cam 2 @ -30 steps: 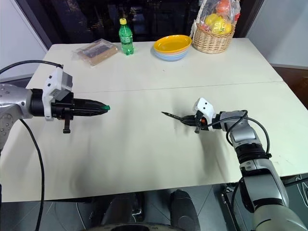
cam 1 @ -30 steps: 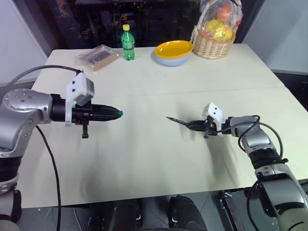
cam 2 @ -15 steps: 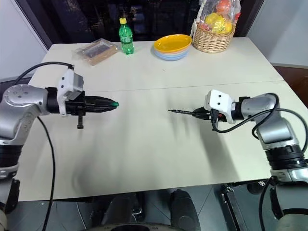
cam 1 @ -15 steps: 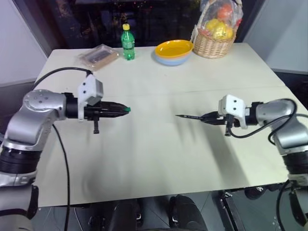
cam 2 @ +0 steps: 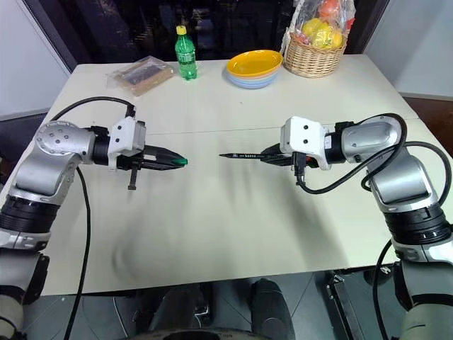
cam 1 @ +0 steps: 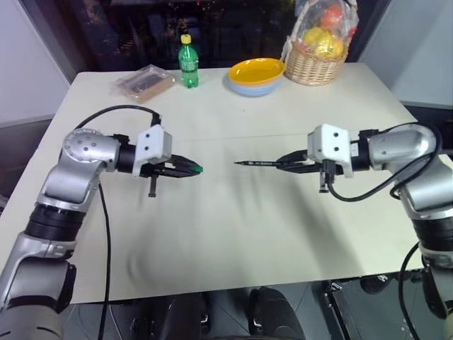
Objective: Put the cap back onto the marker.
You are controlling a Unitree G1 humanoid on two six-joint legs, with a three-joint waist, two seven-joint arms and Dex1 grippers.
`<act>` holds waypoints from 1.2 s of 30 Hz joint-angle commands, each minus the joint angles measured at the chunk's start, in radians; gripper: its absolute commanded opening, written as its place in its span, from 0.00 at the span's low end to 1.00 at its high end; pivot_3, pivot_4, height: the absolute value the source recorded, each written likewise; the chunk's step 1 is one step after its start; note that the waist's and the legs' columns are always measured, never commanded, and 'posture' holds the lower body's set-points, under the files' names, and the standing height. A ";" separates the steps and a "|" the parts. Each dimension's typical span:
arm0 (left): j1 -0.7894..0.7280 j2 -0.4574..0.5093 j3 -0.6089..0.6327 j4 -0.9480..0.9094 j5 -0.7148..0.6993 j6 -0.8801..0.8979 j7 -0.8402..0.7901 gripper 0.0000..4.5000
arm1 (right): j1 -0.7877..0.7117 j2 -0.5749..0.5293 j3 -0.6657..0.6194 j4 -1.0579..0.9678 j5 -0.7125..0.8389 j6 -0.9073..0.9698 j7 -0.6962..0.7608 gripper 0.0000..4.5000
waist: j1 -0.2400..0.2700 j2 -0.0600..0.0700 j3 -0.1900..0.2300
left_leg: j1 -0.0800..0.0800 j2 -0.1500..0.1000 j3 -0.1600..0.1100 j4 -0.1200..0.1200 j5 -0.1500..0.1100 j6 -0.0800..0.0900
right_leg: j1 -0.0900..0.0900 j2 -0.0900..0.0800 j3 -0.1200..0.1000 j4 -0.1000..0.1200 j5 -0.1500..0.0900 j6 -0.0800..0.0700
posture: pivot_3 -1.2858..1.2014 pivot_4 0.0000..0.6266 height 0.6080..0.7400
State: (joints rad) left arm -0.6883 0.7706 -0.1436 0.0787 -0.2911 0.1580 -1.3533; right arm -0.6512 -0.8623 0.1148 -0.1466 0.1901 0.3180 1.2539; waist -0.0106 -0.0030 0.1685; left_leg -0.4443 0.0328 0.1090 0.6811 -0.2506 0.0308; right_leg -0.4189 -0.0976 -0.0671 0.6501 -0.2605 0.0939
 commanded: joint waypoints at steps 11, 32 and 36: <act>-0.046 -0.035 0.005 -0.014 0.015 -0.008 0.003 0.00 | -0.068 0.057 0.044 -0.019 0.002 -0.009 -0.008 0.01 | 0.000 0.000 0.000 | 0.000 0.000 0.000 0.000 0.000 0.000 | 0.000 0.000 0.000 0.000 0.000 0.001 | 0.52 0.24 1.00; -0.048 -0.063 -0.003 -0.007 0.033 -0.022 0.001 0.00 | -0.100 0.092 0.070 -0.037 0.007 0.016 -0.016 0.01 | 0.000 0.000 0.000 | 0.000 0.000 0.000 0.000 0.000 0.000 | 0.000 0.000 0.000 0.000 0.001 0.001 | 0.52 0.24 1.00; -0.050 -0.069 -0.003 -0.008 0.035 -0.023 0.001 0.00 | -0.103 0.095 0.071 -0.039 0.007 0.020 -0.017 0.01 | 0.000 0.000 0.000 | 0.000 0.000 0.000 0.000 0.000 0.000 | 0.000 0.000 0.000 0.000 0.001 0.001 | 0.52 0.24 1.00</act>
State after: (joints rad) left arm -0.7165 0.7022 -0.1540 0.0832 -0.2507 0.1472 -1.3517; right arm -0.7213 -0.7679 0.1961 -0.1519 0.1894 0.3383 1.2421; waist -0.0102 -0.0031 0.1685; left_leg -0.4442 0.0328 0.1093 0.6813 -0.2503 0.0304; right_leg -0.4189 -0.0975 -0.0669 0.6506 -0.2598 0.0952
